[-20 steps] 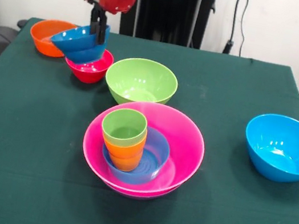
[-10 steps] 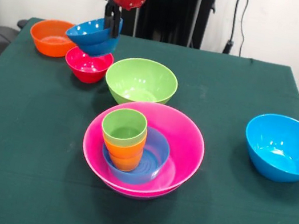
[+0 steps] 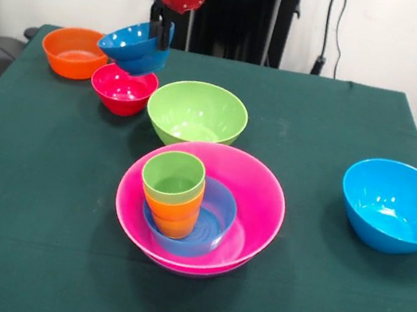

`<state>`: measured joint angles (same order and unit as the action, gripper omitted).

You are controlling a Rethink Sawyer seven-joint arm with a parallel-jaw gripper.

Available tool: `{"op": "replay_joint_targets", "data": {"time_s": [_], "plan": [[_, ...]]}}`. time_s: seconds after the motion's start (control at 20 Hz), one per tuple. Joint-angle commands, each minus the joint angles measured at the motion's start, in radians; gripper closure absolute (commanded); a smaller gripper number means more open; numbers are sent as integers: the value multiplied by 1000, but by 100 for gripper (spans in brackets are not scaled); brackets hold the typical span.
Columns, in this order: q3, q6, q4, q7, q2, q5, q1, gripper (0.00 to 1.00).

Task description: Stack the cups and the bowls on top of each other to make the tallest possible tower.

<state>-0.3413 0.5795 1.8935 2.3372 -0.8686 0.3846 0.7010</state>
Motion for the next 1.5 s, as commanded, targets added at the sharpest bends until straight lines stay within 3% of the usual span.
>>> {"op": "replay_joint_targets", "data": {"time_s": [0.05,0.3,1.5], "plan": [[-45,-34,30,-112,76,66,13,100],[-39,-62,18,-120,107,97,27,100],[-62,-86,67,-113,117,146,87,100]]}}
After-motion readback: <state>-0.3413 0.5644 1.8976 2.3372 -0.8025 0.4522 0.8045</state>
